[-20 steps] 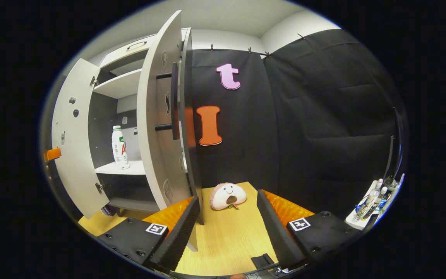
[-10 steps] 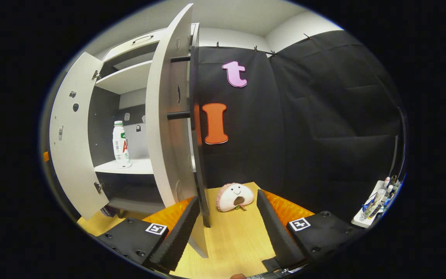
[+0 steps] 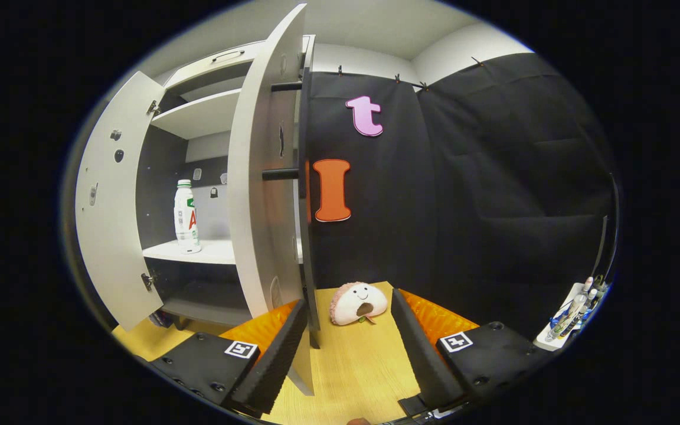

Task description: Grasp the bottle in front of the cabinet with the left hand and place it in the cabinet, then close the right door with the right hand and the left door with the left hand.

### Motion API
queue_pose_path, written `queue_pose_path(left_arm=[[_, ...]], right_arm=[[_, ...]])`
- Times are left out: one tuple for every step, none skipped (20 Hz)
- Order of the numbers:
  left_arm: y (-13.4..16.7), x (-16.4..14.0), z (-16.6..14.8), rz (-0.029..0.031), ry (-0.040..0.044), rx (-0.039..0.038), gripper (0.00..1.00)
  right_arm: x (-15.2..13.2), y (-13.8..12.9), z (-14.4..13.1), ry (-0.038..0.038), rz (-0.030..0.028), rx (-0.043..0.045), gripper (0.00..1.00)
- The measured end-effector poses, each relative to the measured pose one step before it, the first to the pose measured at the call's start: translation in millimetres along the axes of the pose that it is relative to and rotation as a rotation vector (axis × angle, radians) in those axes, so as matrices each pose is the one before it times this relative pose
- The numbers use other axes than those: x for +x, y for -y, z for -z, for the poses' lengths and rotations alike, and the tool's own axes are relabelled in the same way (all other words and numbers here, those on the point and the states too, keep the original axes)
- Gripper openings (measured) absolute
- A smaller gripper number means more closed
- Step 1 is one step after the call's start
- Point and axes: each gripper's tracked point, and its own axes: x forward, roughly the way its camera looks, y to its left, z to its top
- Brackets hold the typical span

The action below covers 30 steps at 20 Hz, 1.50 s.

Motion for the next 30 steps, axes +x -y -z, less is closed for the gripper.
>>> queue_pose_path(left_arm=[[-4.84, -1.38, -0.96, -0.01207, 0.00463, -0.00425, 0.95], [-2.41, 0.01, 0.97, -0.00538, -0.0016, -0.00653, 0.95], [-1.97, -0.91, 0.33, -0.00288, -0.00251, -0.00783, 0.95], [-3.17, -0.25, 1.53, -0.00465, -0.00396, -0.00648, 0.95], [-2.16, 1.29, 1.38, -0.00533, -0.00245, -0.00096, 0.95], [-2.4, 0.81, 0.3, -0.00587, -0.00027, 0.00342, 0.95], [-2.34, 0.56, -0.08, -0.00635, 0.00098, 0.00283, 0.95], [-1.52, -0.4, 0.47, -0.00395, -0.00032, -0.00102, 0.95], [-0.57, 0.67, 2.39, 0.00069, -0.00509, -0.00414, 0.95], [-0.66, -0.02, 1.71, 0.00074, -0.00496, -0.0058, 0.95], [-0.58, 0.57, 2.33, -0.00087, -0.00407, -0.00287, 0.95], [-2.05, 0.93, 0.9, -0.0018, -0.00234, 0.0015, 0.95], [-2.12, 0.67, 0.16, -0.00309, 0.00144, 0.00546, 0.95], [-3.54, 1.72, -0.34, -0.00925, 0.00188, 0.00781, 0.95], [-4.37, 0.49, 0.23, -0.01163, 0.00203, 0.00773, 0.95], [-2.82, 0.0, -0.99, -0.00946, 0.00177, 0.007, 0.95], [-2.34, -0.77, 0.09, -0.00803, 0.00007, 0.00573, 0.95], [-2.7, -0.09, 0.38, -0.00596, 0.00011, 0.00474, 0.95], [-0.29, 0.76, 0.04, -0.00331, 0.00031, 0.00251, 0.95], [-0.28, -0.34, -0.2, -0.00196, 0.00194, 0.00213, 0.95], [-1.39, 0.61, 0.21, -0.0044, 0.00177, 0.00207, 0.95], [-2.93, 0.61, -0.53, -0.0078, 0.00132, 0.00316, 0.95], [-4.4, 0.35, -0.18, -0.00872, 0.00194, 0.00232, 0.95], [-6.1, -0.35, 1.3, -0.00783, 0.00132, -0.0002, 0.95], [-1.62, 0.96, -0.17, -0.00503, -0.00024, -0.00177, 0.95], [-0.5, 2.03, 0.83, -0.00287, -0.00141, -0.0021, 0.95], [-0.11, 1.64, 1.6, 0.0, -0.00384, -0.0013, 0.95], [0.81, 2.0, 1.73, 0.00193, -0.00439, -0.00169, 0.95], [0.69, 1.86, 1.78, 0.00337, -0.00383, -0.00261, 0.95], [1.55, 2.12, 2.14, 0.00265, -0.00406, -0.00208, 0.95]], right_arm=[[-0.51, -2.06, -0.92, 0.00244, 0.00073, -0.00579, 0.86], [-0.22, -3.59, -0.54, -0.00141, -0.00372, -0.00337, 0.86], [0.28, -4.31, -0.04, -0.0005, -0.00842, 0.00007, 0.86], [-0.67, -5.14, 0.62, -0.00167, -0.01315, 0.00272, 0.86], [0.74, -7.03, 0.92, -0.00196, -0.01594, 0.00458, 0.86], [-0.27, -7.41, 1.79, -0.00559, -0.01749, 0.00373, 0.86], [1.08, -7.88, 0.22, -0.00602, -0.01766, 0.00117, 0.86], [1.15, -9.93, -0.1, -0.00209, -0.01624, -0.00391, 0.86], [1.82, -10.3, -0.27, 0.00164, -0.01421, -0.0085, 0.86], [1.83, -8.78, -0.53, 0.00298, -0.01193, -0.01086, 0.86], [1.31, -9.17, -0.48, 0.00295, -0.01118, -0.01054, 0.86], [1.9, -8.86, -0.26, 0.00354, -0.01226, -0.00982, 0.86], [3.53, -8.22, -0.53, 0.00269, -0.01278, -0.00471, 0.86], [3.62, -8.59, 0.42, 0.00163, -0.01301, -0.00122, 0.86], [3.5, -8.32, 0.59, 0.00179, -0.01258, -0.00039, 0.96], [4.3, -6.96, 0.37, -0.0011, -0.0097, -0.00252, 0.96], [5.09, -6.25, -0.02, 0.00031, -0.00916, -0.00274, 0.96], [3.9, -5.51, 0.7, -0.00144, -0.00818, -0.00216, 0.96], [4.36, -5.59, 1.63, -0.00328, -0.00507, -0.00422, 0.96], [3.84, -4.27, 2.16, -0.00453, -0.00502, -0.0064, 0.96], [4.56, -4.16, 0.41, -0.00086, -0.00522, 0.0008, 0.95], [3.68, -3.69, 0.87, -0.00132, -0.00619, 0.00709, 0.95], [0.84, -2.88, 2.34, -0.01009, -0.01149, 0.01401, 0.95], [-0.06, -2.48, 2.14, -0.00828, -0.00813, 0.00949, 0.95], [-0.1, -1.4, 0.39, -0.00579, -0.00645, 0.00508, 0.95], [-1.25, -0.01, -0.52, -0.0013, -0.00123, -0.00104, 0.95], [-2.92, 1.6, -1.04, 0.0027, 0.00313, -0.00198, 0.95], [-2.41, 2.14, -2.26, 0.00676, 0.00457, -0.00083, 0.95], [-2.71, 2.21, -2.55, 0.00582, 0.004, -0.0006, 0.95], [-2.88, 2.84, -1.87, 0.004, 0.00273, 0.00093, 0.95]])
